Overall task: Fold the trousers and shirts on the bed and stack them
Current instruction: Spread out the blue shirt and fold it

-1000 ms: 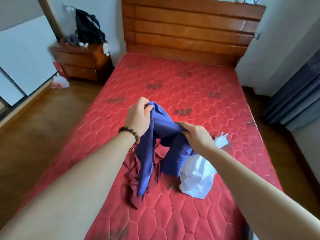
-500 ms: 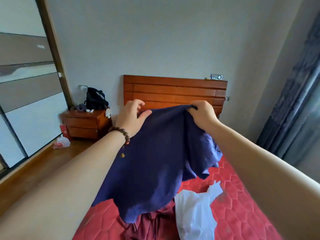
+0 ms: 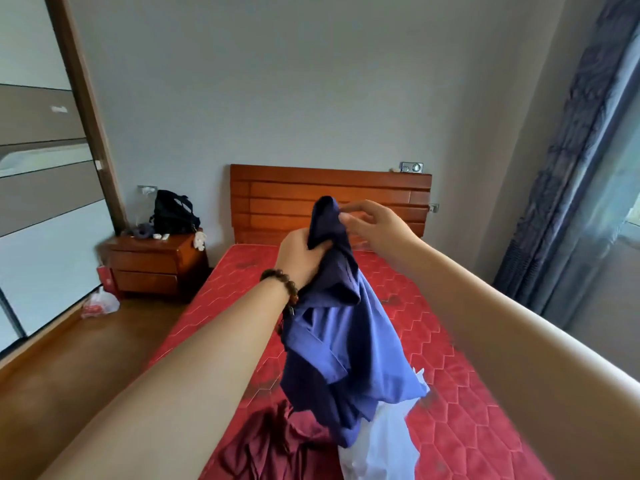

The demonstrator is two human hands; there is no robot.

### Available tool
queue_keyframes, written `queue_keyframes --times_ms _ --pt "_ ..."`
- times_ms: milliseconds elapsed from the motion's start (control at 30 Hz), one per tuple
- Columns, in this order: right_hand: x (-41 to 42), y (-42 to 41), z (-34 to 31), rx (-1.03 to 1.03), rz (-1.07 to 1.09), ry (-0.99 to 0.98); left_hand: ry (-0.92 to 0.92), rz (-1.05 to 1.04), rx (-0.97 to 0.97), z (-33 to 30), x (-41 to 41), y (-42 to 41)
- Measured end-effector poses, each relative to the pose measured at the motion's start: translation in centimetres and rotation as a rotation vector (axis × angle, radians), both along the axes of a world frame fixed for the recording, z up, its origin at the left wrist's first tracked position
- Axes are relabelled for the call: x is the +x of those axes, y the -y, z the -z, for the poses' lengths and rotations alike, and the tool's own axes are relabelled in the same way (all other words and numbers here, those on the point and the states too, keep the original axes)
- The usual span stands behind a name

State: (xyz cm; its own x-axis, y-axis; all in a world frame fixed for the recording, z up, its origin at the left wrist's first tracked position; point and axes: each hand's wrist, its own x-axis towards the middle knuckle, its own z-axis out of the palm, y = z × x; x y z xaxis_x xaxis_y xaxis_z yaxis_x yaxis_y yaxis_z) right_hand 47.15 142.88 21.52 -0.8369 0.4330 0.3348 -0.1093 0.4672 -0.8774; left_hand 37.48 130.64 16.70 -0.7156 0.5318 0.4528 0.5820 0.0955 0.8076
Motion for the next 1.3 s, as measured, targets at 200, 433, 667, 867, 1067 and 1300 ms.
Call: queue_keyframes --times_ms 200,433,667,867,1067,1300 --pt "3.6 -1.1 1.9 0.65 -0.14 -0.011 0.031 -0.095 -0.146 -3.6 -0.8 -0.7" --pt "2.2 -0.2 0.7 0.546 0.159 -0.223 0.333 0.181 -0.032 -3.9 -0.5 -1.0" --pt "0.3 -1.1 -2.8 0.328 0.192 -0.174 -0.018 0.254 0.028 -4.5 -0.3 3.2" --pt "-0.2 -0.3 -4.9 0.157 -0.062 -0.131 -1.148 0.187 -0.302 -5.9 1.6 3.9" --pt "0.2 -0.2 -5.8 0.077 -0.221 -0.029 -1.219 0.186 -0.145 -7.4 2.3 2.5" --pt "1.9 -0.9 -5.0 -0.111 -0.094 -0.075 -0.756 0.144 -0.161 -10.4 1.4 0.1"
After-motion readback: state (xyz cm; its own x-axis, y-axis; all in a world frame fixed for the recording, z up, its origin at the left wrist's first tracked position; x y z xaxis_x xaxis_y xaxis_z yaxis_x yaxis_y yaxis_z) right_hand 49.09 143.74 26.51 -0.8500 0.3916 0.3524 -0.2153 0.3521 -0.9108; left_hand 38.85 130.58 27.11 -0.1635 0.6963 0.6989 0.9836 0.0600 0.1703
